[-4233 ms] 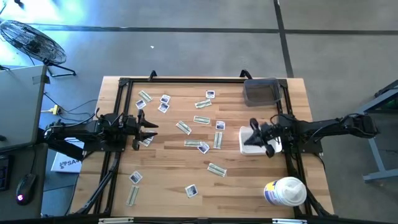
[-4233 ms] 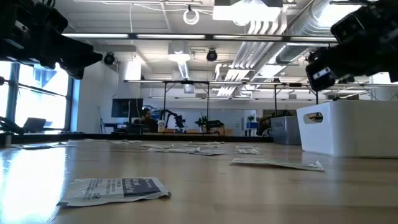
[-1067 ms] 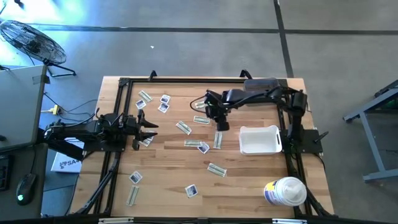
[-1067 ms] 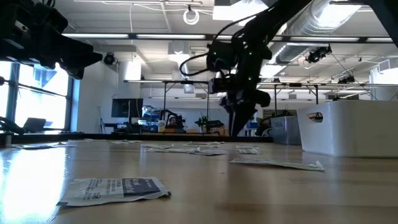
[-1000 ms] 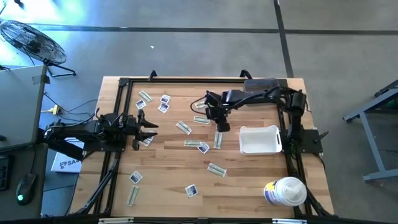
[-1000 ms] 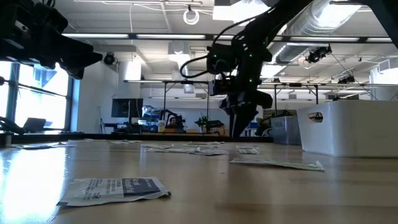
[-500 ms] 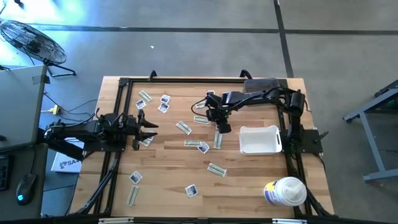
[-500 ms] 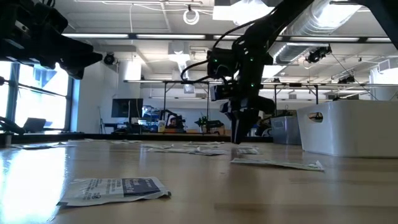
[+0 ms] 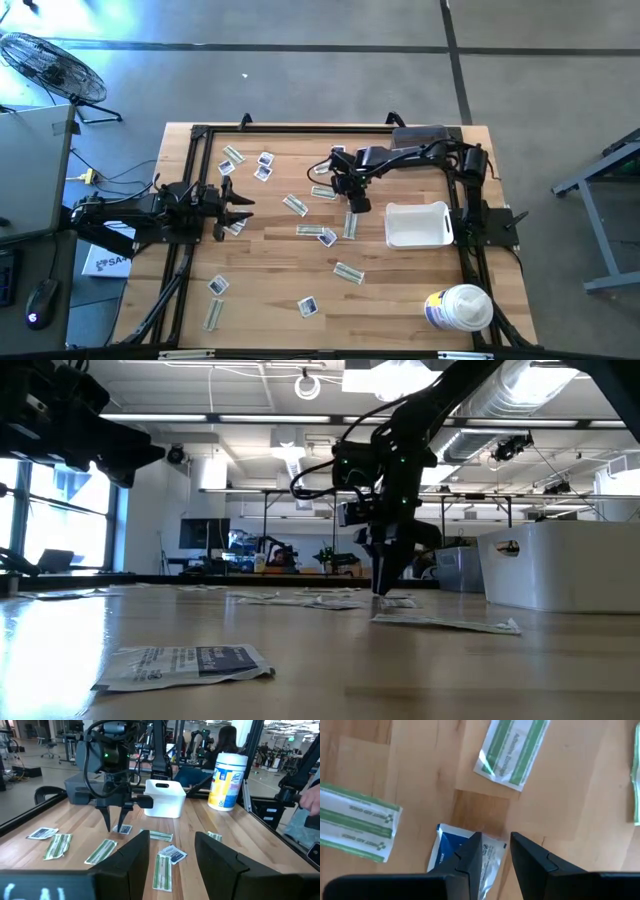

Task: Pick & Place First Aid Supplies
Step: Put the alcohol pad into the black bin

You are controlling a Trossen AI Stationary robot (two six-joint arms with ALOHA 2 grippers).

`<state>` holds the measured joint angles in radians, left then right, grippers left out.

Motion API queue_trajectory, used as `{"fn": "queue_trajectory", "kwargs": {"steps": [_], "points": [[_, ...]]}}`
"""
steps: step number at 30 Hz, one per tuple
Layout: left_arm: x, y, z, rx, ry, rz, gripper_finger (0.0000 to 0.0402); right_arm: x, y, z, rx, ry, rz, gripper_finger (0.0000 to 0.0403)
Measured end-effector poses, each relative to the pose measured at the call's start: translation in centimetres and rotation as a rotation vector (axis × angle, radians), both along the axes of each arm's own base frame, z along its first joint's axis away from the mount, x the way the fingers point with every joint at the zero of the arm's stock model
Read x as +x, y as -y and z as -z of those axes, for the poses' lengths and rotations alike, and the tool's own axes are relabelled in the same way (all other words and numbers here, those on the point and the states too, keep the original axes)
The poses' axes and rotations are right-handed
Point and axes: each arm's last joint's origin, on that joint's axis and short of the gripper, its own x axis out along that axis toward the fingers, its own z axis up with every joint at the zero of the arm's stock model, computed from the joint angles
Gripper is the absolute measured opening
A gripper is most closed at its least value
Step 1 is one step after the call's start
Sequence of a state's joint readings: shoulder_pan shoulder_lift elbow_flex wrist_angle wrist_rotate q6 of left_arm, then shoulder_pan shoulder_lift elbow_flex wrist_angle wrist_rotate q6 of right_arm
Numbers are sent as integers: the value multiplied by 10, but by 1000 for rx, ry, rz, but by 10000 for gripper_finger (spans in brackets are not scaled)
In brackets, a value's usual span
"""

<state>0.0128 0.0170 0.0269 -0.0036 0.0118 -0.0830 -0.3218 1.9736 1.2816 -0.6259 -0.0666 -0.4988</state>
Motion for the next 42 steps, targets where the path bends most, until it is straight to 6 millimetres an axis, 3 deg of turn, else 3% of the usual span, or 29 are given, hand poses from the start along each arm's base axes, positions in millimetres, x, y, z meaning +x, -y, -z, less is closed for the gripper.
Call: {"fn": "queue_trajectory", "kwargs": {"steps": [14, 27, 42], "points": [[0, 0, 0, 0, 0, -3, 156, -8, 11, 2, 9, -41, 36, 94], [0, 0, 0, 0, 0, -3, 156, -9, 16, 2, 17, -46, 196, 92], [0, 0, 0, 0, 0, -4, 156, -10, 17, 2, 25, -46, 297, 2]]}}
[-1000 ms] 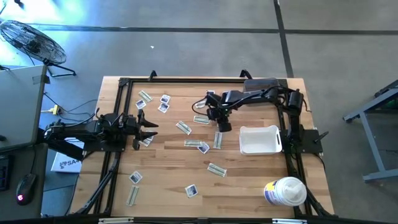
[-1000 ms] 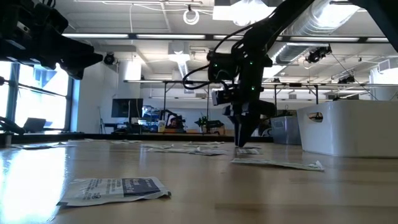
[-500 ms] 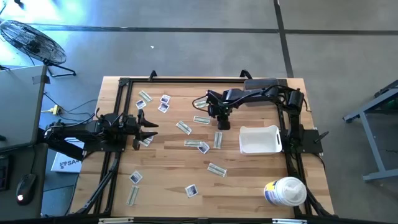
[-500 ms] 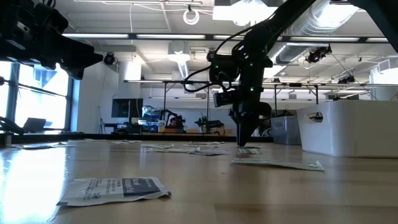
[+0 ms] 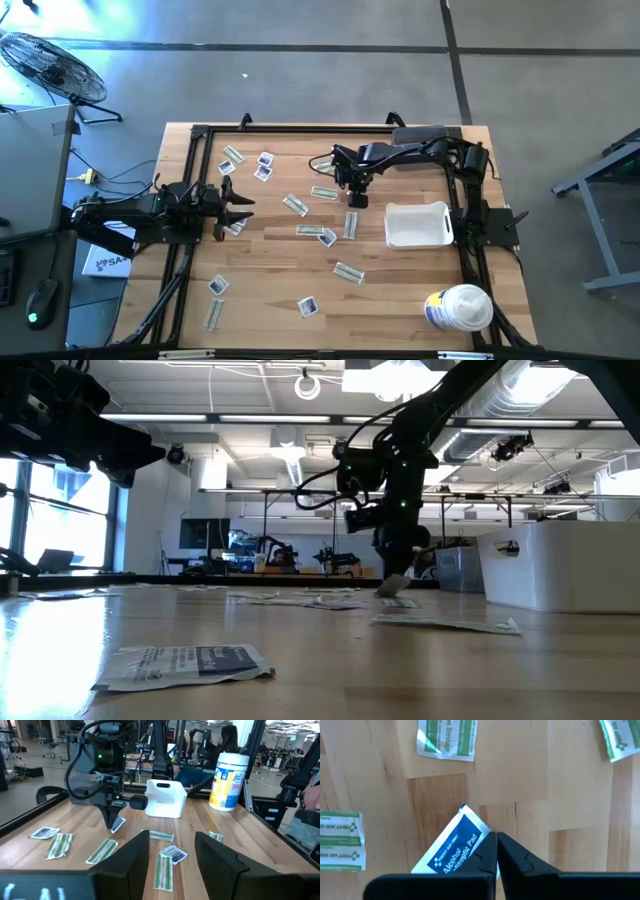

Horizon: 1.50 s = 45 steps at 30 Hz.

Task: Pick & Place First Aid Supplies
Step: Put the alcohol pad into the black bin

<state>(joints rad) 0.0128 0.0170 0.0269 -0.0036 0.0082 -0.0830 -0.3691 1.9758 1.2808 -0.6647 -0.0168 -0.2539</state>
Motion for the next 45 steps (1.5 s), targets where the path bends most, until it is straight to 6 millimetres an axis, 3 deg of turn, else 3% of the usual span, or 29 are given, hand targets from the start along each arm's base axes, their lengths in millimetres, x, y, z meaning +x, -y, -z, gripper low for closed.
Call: {"fn": "queue_trajectory", "kwargs": {"steps": [7, 12, 20, 24, 27, 32, 39, 45], "points": [[0, 0, 0, 0, 0, 0, 156, -4, 0, -14, -88, -6, 54, 2], [0, 0, 0, 0, 0, 0, 156, -16, -2, -45, -168, 2, 135, 2], [0, 0, 0, 0, 0, 0, 156, -76, 15, -113, -445, -64, 458, 1], [0, 0, 0, 0, 0, 0, 156, -111, 33, -129, -456, -51, 667, 2], [0, 0, 0, 0, 0, 0, 156, -134, 45, -124, -426, -57, 788, 1], [0, 0, 0, 0, 0, 0, 156, -157, 57, -98, -325, -77, 934, 1], [0, 0, 0, 0, 0, 0, 156, -159, 59, -66, -315, 12, 972, 6], [0, 0, 0, 0, 0, 0, 156, -159, 60, -53, -361, 65, 987, 7]]}}
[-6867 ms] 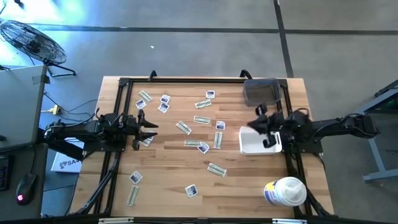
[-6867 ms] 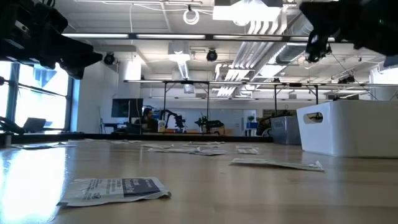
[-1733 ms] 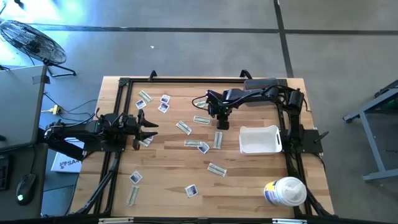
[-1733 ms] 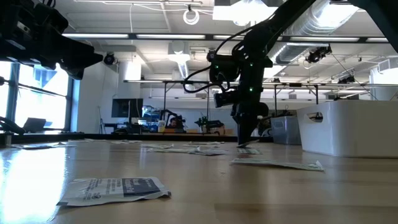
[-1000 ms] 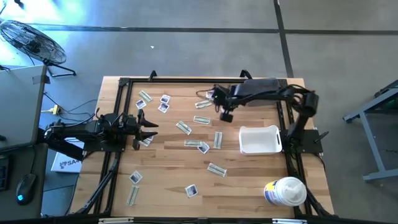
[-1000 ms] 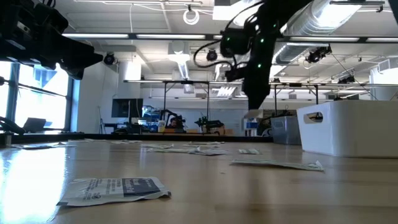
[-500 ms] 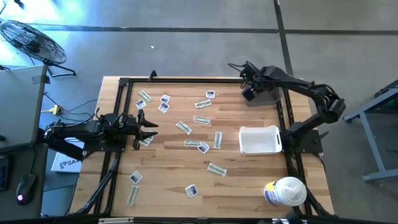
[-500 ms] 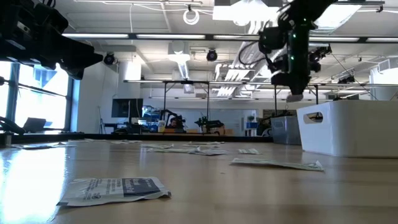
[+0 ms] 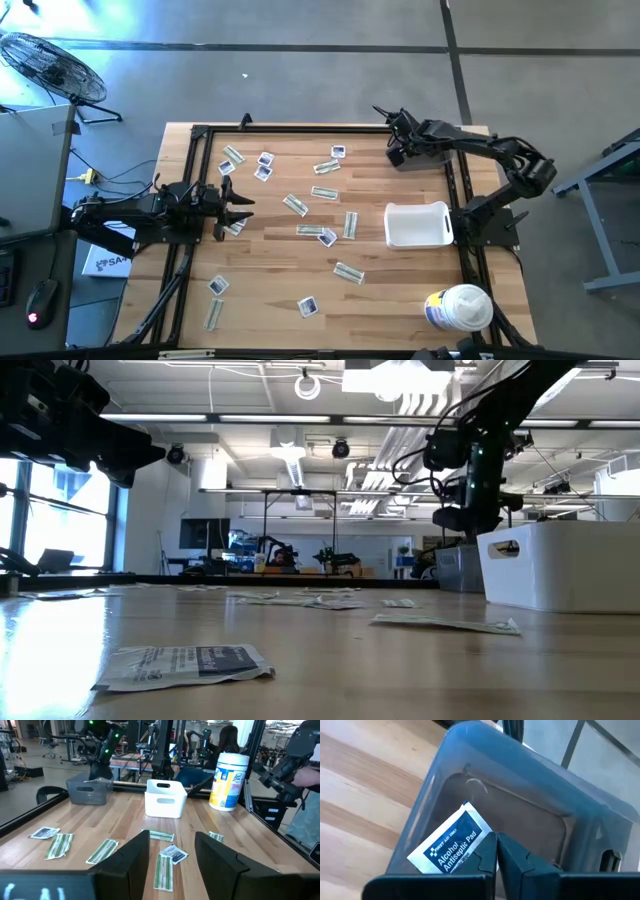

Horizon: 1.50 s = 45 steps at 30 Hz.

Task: Pick & Place First Aid Supplies
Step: Put the alcohol pad into the black bin

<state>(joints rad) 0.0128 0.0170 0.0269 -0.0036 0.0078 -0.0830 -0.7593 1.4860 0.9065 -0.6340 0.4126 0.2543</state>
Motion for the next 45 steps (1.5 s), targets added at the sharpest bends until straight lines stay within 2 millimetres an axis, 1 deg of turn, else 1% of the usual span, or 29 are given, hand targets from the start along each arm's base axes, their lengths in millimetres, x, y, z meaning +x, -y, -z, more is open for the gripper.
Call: {"fn": "queue_trajectory", "kwargs": {"steps": [6, 15, 17, 20, 24, 26, 28, 31, 33, 37, 40, 45], "points": [[0, 0, 0, 0, 1, 0, 156, -1, 0, 1, -8, -15, -2, 23], [0, 0, 0, 0, 0, 0, 156, -1, 0, -1, -33, -37, -24, 83], [0, 0, 0, 0, 0, 0, 156, 1, -1, -6, -42, -37, -37, 94], [0, 0, 0, 0, 0, 0, 156, 8, -4, -20, -74, -15, -60, 107], [0, 0, 0, 0, 0, 0, 156, 28, -12, -44, -118, 54, -154, 118], [0, 0, 0, 0, 0, 0, 156, 41, -19, -53, -126, 117, -217, 119], [0, 0, 0, 0, 0, 0, 156, 56, -26, -61, -140, 196, -296, 119], [0, 0, 0, 0, 0, 0, 156, 76, -37, -62, -159, 285, -390, 119], [0, 0, 0, 0, 0, 1, 156, 89, -41, -59, -158, 316, -422, 119], [0, 0, 0, 0, 0, 0, 156, 114, -42, -36, -96, 298, -459, 119], [0, 0, 0, 0, 0, 0, 156, 135, -36, -18, -21, 300, -460, 119], [0, 0, 0, 0, 0, 0, 156, 175, -18, -2, 23, 283, -528, 119]]}}
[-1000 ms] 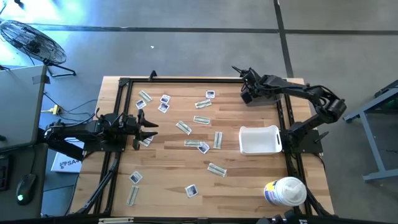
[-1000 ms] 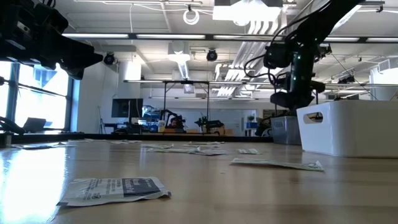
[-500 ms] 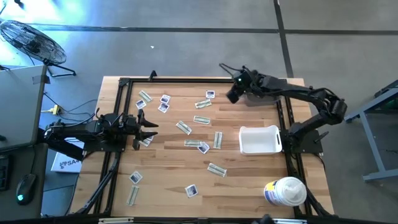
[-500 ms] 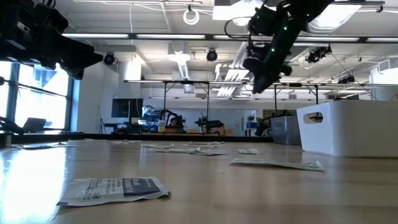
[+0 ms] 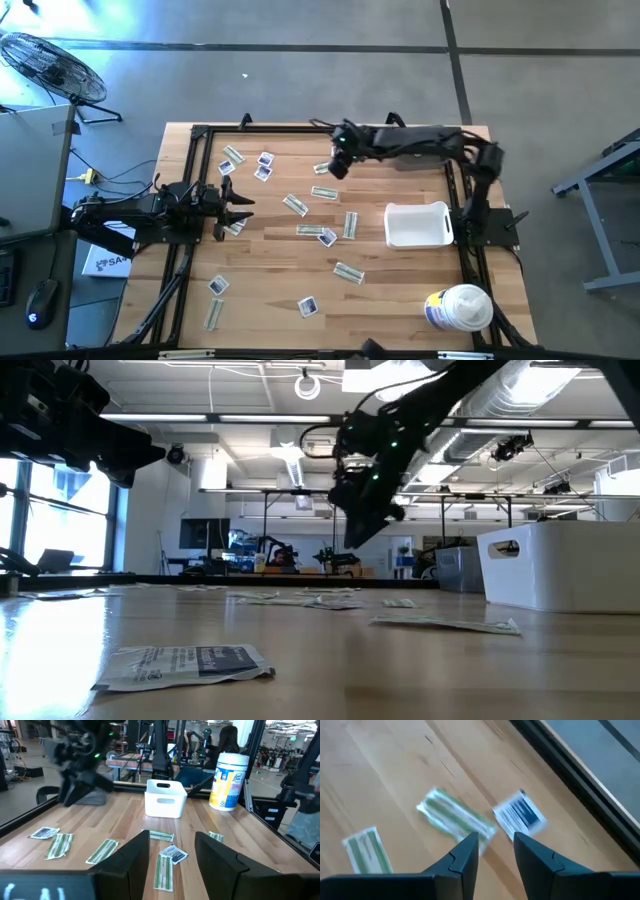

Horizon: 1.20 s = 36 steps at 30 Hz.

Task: Pick & Place First Aid Supplies
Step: Put the alcohol pad into the black bin

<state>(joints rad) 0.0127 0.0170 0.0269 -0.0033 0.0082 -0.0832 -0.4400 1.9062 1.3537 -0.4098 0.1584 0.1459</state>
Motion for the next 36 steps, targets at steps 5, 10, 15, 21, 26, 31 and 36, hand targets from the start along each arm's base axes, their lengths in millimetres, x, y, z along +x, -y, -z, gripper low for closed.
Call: {"fn": "queue_trajectory", "kwargs": {"steps": [5, 10, 15, 21, 26, 31, 36], "points": [[0, 0, 0, 0, 0, 0, 156, 27, 25, 15, 64, -49, -83, 119], [0, 0, 0, 0, 0, 0, 156, 36, 47, 32, 155, -88, -128, 119], [0, 0, 0, 0, 0, 0, 156, 34, 54, 52, 157, -179, -149, 119], [0, 0, 0, 0, 0, 0, 156, 32, 60, 56, 137, -173, -133, 119], [0, 0, 0, 0, 0, 0, 156, 33, 60, 55, 133, -165, -119, 119], [0, 0, 0, 0, 0, 0, 156, 33, 62, 55, 118, -154, -37, 119], [0, 0, 0, 0, 0, 0, 156, 32, 65, 53, 120, -137, 25, 119]]}}
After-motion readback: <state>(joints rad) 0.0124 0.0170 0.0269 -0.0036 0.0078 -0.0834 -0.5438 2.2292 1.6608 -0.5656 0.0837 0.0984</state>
